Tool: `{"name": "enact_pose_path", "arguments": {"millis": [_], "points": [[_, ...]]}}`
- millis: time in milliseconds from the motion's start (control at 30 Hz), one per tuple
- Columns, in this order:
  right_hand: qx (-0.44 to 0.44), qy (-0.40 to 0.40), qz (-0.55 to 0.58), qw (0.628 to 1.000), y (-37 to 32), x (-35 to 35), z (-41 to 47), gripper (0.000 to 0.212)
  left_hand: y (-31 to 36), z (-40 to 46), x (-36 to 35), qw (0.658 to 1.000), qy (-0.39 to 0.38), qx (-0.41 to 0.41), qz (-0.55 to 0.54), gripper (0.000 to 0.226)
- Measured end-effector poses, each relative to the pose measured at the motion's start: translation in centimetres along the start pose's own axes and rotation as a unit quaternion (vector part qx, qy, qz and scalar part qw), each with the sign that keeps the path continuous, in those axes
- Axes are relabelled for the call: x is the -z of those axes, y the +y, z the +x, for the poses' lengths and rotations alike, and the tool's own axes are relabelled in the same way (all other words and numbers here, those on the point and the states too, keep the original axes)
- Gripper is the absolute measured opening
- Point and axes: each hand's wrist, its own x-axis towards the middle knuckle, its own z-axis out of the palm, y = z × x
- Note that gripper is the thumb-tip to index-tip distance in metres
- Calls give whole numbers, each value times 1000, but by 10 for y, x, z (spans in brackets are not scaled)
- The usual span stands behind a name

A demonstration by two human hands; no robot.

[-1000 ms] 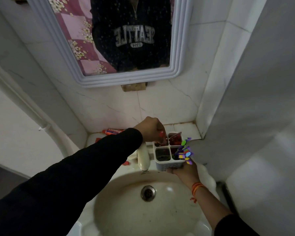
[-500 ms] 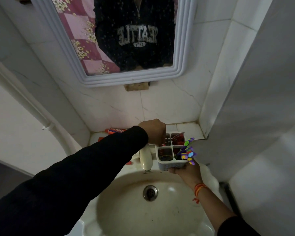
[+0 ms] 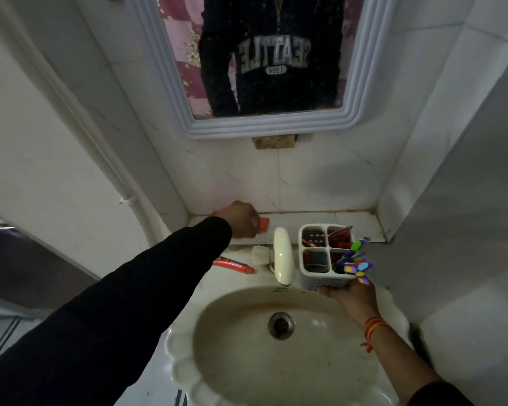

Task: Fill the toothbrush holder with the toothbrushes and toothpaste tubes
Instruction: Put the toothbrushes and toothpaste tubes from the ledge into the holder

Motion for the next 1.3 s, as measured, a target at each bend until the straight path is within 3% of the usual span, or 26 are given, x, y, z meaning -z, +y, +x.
{"name": "enact_pose_path", "arguments": {"millis": [133, 433, 533, 633, 767, 900, 1000, 1133, 1300], "points": [[-9, -1, -8, 1000, 7, -1, 3, 68, -38, -4, -36, 989, -106, 33, 101, 37], [-14, 2, -11, 1000, 11, -3, 6, 73, -60, -15, -72, 974, -86, 44, 204, 29], [-7, 3, -13, 1000, 9, -3, 5, 69, -65, -18, -71, 983, -60, 54, 166, 38], [-1, -2, -5, 1000, 6, -3, 4, 67, -65, -24, -45, 994, -46, 65, 78, 32], [-2, 1, 3, 1000, 3, -3, 2, 66, -53, -32, 4, 995, 73, 63, -5, 26], [-4, 9, 11, 1000, -2, -3, -3, 61, -21, -43, 41, 984, 173, -10, -37, 28], [-10, 10, 23, 1000, -8, -2, -6, 58, 14, -49, 59, 978, 189, -64, -61, 33], [-17, 21, 11, 1000, -10, -3, -7, 56, 65, -52, 71, 959, 229, -136, -93, 18], [-21, 17, -11, 1000, -10, -2, -7, 61, 106, -42, 52, 969, 152, -177, -84, 23]]}}
